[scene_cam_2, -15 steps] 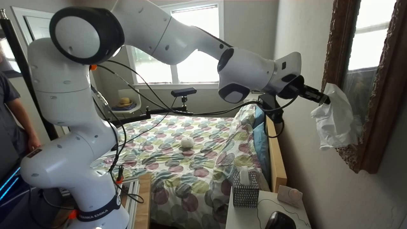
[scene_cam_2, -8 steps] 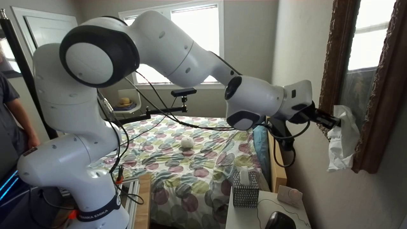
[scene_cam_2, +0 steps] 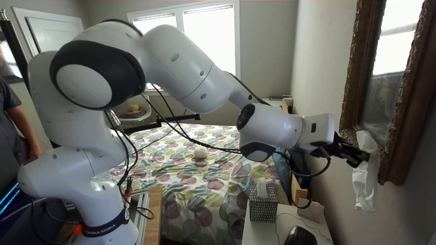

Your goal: Use the white napkin to wipe the picture frame.

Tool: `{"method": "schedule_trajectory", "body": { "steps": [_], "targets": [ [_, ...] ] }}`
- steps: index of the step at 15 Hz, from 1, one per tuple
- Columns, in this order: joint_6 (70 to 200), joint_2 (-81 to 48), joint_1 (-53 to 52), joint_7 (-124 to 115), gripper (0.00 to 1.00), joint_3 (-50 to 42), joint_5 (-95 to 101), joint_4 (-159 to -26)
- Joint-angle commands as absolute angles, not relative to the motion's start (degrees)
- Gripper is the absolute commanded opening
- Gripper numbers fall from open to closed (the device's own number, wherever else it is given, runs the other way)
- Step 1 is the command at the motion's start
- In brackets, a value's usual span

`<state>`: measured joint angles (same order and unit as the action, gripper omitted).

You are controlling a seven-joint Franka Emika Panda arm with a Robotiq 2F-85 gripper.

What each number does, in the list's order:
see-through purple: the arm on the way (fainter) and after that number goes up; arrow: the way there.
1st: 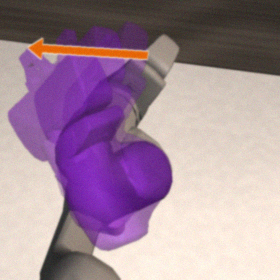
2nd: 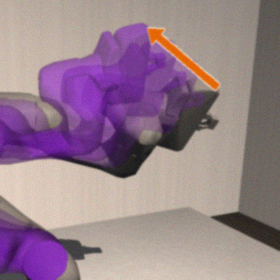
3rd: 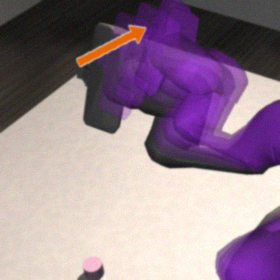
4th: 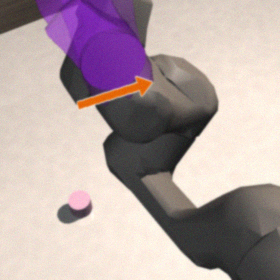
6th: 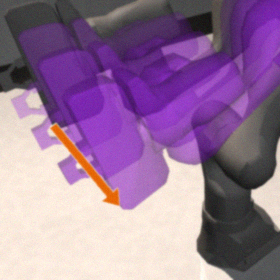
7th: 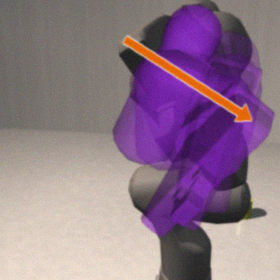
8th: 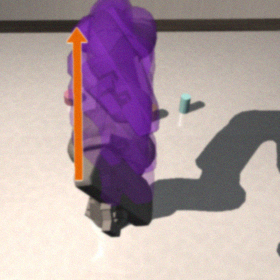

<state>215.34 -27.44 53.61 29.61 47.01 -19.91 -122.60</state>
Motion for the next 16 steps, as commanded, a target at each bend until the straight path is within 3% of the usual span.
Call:
{"method": "schedule_trajectory", "body": {
  "steps": [1,4,5,6,7,8,14,15,16],
  "targets": [
    [218.6,-29.2,55.6,27.4,0.00,49.2,-16.2,-122.7],
    [219.7,-28.7,56.5,27.1,0.00,50.3,-14.7,-122.5],
    [218.5,-24.2,49.6,17.4,0.00,40.6,-9.2,-123.3],
    [219.6,-27.1,56.2,24.9,0.00,49.5,-12.3,-122.7],
    [219.6,-26.2,55.6,22.9,0.00,48.4,-10.9,-122.9],
    [219.0,-21.6,48.1,13.2,0.00,37.9,-5.6,-123.6],
    [220.6,-14.7,31.8,-1.3,0.00,15.7,4.3,-124.5],
    [219.8,-15.2,37.3,0.5,0.00,22.4,3.8,-125.3],
    [219.7,-14.3,28.0,-3.9,0.00,12.0,6.0,-126.1]
  ]
}}
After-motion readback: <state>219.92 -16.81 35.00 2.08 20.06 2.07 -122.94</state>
